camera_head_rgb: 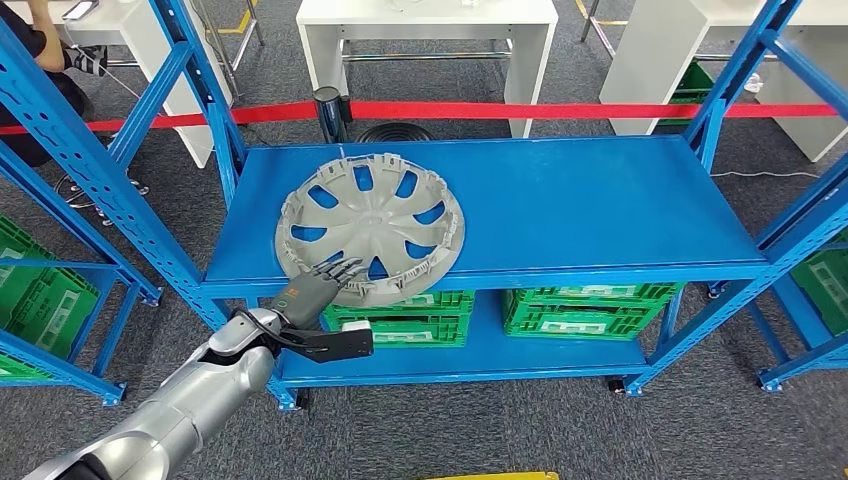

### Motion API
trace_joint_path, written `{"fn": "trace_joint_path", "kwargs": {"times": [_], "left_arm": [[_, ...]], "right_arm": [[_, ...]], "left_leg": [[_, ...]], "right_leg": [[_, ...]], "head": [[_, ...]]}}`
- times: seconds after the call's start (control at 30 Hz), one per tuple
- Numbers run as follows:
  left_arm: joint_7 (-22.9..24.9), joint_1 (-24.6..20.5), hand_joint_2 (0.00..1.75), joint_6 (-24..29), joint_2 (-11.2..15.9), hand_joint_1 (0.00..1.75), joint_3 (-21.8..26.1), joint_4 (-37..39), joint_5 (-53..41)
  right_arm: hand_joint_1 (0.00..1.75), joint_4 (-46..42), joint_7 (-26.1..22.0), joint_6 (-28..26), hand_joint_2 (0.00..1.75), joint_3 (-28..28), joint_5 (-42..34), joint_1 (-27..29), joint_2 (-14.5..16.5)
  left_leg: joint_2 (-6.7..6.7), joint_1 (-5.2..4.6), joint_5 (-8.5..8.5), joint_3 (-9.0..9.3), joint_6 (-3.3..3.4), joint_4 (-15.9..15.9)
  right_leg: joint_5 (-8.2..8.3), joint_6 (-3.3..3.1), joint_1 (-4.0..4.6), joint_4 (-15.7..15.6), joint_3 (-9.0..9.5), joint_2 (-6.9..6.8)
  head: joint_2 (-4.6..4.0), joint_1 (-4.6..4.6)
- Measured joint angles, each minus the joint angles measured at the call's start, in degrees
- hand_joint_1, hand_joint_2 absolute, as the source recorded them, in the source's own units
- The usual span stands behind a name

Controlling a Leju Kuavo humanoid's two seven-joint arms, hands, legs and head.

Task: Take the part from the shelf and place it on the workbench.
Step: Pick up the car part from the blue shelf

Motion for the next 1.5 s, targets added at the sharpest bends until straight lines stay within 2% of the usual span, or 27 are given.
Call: {"fn": "trace_joint_path", "kwargs": {"times": [0.3, 0.33, 0.43, 0.47, 1.5], "left_arm": [[-0.04, 0.08, 1.75, 0.66, 0.20, 0.00, -0.37, 0.04, 0.00], [-0.04, 0.09, 1.75, 0.66, 0.20, 0.05, -0.40, 0.04, 0.00], [-0.03, 0.09, 1.75, 0.68, 0.19, 1.36, -0.49, 0.04, -0.01], [-0.03, 0.09, 1.75, 0.66, 0.19, 1.75, -0.52, 0.04, -0.01], [-1.06, -0.14, 1.75, 0.76, 0.04, 1.75, -0.83, -0.04, 0.15]], "right_arm": [[0.00, 0.00, 0.05, 0.00, 1.75, -0.02, 0.11, -0.03, 0.00], [0.00, 0.00, 0.05, -0.01, 1.75, -0.02, 0.11, -0.03, 0.00], [0.00, 0.00, 0.07, -0.02, 1.75, -0.10, 0.10, -0.03, 0.00], [0.00, 0.00, 0.06, -0.02, 1.75, -0.18, 0.10, -0.03, 0.00], [0.00, 0.00, -0.96, -0.09, 1.75, -0.37, 0.54, -0.03, 0.00]], "left_leg": [[0.00, 0.00, 0.00, 0.00, 0.00, 0.00], [0.00, 0.00, 0.00, 0.00, 0.00, 0.00], [0.00, 0.00, 0.00, 0.00, 0.00, 0.00], [0.00, 0.00, 0.00, 0.00, 0.00, 0.00], [0.05, 0.00, 0.00, 0.02, 0.01, 0.00]], "right_leg": [[0.00, 0.00, 0.00, 0.00, 0.00, 0.00], [0.00, 0.00, 0.00, 0.00, 0.00, 0.00], [0.00, 0.00, 0.00, 0.00, 0.00, 0.00], [0.00, 0.00, 0.00, 0.00, 0.00, 0.00], [0.00, 0.00, 0.01, 0.00, -0.01, 0.01]], "head": [[0.00, 0.00], [0.00, 0.00], [0.00, 0.00], [0.00, 0.00], [0.00, 0.00]]}}
